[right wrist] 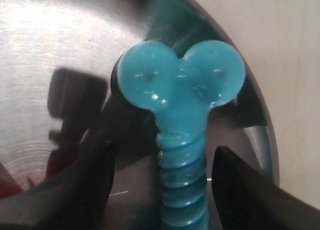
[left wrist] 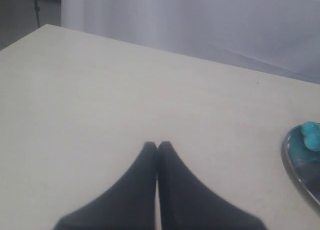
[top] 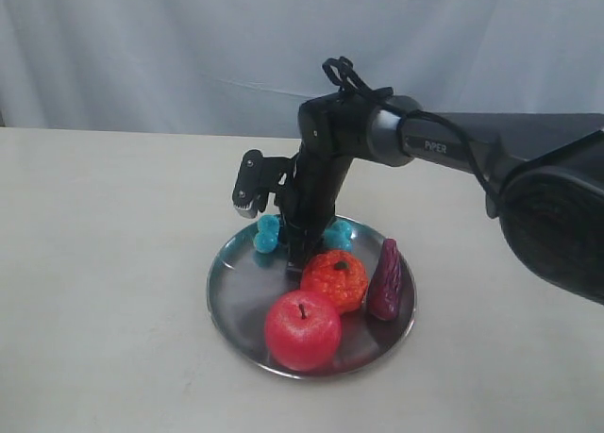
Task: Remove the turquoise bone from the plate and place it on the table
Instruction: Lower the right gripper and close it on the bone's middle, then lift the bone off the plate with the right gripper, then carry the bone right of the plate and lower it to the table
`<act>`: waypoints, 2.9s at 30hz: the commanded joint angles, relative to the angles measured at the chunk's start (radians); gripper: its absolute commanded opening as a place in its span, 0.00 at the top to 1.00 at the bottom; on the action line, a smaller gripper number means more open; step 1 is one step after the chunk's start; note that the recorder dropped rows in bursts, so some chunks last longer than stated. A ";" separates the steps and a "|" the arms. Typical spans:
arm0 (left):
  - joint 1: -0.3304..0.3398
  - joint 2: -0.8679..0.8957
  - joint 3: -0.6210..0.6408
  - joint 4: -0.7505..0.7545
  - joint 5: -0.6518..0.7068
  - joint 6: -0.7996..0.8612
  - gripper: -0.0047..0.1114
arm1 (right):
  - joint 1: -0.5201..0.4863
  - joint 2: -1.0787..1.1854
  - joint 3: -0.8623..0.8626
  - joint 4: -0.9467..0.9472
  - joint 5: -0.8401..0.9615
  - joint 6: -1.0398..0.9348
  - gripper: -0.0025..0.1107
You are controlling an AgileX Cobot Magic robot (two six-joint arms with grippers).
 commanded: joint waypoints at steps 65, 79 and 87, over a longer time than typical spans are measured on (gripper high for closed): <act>-0.005 -0.001 0.003 -0.003 -0.005 -0.002 0.96 | -0.311 -0.927 0.366 -0.087 0.356 0.823 0.98; -0.005 -0.001 0.003 -0.003 -0.005 -0.002 0.96 | -0.341 -0.957 0.884 -0.084 -0.020 1.003 0.98; -0.005 -0.001 0.003 -0.003 -0.005 -0.002 0.96 | -0.341 -0.815 0.947 -0.084 -0.180 1.044 0.98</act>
